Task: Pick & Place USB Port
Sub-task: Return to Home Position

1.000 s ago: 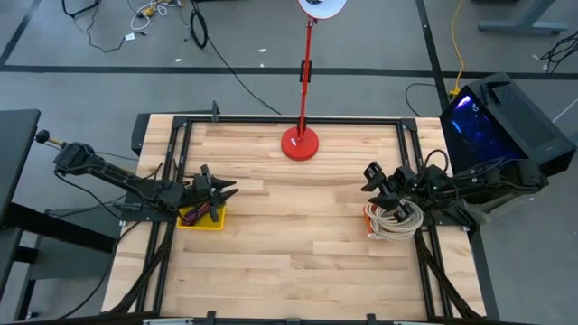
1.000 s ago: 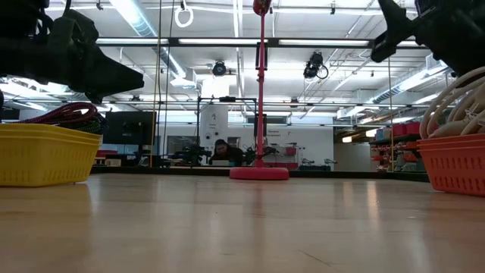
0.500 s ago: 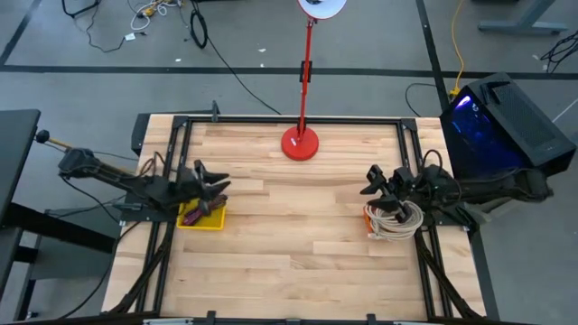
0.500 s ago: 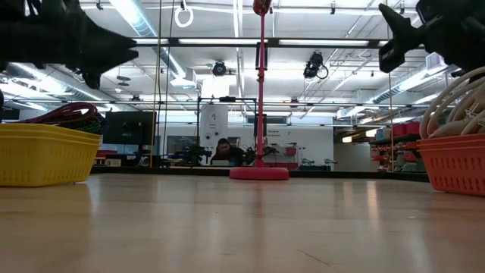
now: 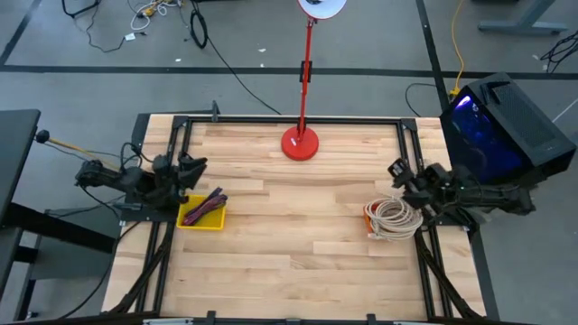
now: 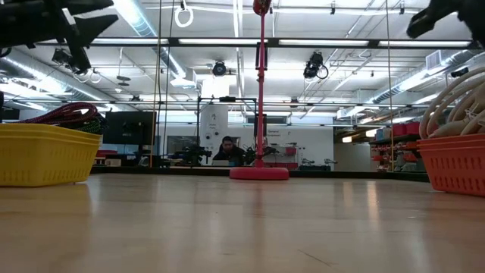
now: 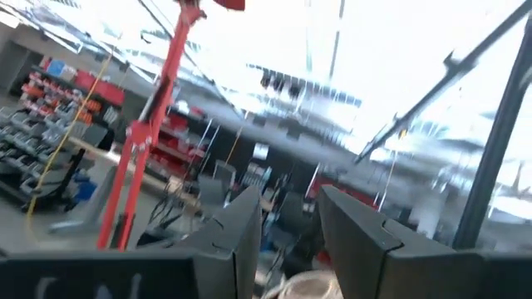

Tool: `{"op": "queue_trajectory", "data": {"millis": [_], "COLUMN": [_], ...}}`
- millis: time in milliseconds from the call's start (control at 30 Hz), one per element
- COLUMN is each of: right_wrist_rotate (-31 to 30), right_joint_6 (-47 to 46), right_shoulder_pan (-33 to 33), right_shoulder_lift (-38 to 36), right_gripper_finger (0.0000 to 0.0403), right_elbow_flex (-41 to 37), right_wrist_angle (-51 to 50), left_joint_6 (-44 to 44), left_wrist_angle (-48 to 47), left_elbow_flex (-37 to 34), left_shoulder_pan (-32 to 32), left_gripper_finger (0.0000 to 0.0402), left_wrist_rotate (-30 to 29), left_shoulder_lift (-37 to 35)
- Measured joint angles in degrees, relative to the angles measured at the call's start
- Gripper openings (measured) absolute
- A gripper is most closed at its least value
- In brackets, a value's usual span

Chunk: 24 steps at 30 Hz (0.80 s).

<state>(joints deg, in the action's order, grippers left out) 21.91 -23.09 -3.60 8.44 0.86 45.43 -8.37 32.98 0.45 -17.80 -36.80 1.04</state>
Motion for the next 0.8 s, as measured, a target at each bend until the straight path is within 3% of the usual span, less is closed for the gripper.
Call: {"op": "queue_trajectory", "data": {"millis": [200, 367, 633, 800], "right_wrist_rotate": [0.07, 0.39, 1.07, 1.12], "right_joint_6": [0.02, 0.01, 0.02, 0.0], "right_shoulder_pan": [0.0, -0.3, -4.88, -3.81], "right_shoulder_lift": [-8.45, -8.45, -8.43, -8.43], "right_gripper_finger": [0.0174, 0.0174, 0.0174, 0.0174], "right_elbow_flex": [0.03, 0.08, 0.07, 0.04], "right_wrist_angle": [0.42, 5.56, 4.23, 4.08], "left_joint_6": [0.02, 0.01, -0.01, -0.01], "left_wrist_angle": [2.59, 1.28, 0.94, 0.98], "left_elbow_flex": [-0.02, -0.02, -0.04, -0.03], "left_shoulder_pan": [0.46, 5.32, 17.46, 19.88], "left_gripper_finger": [0.0131, 0.0131, 0.0131, 0.0131], "left_wrist_rotate": [-0.35, 1.83, 1.89, 1.22], "left_shoulder_lift": [-0.99, -0.99, -0.97, -0.97]}}
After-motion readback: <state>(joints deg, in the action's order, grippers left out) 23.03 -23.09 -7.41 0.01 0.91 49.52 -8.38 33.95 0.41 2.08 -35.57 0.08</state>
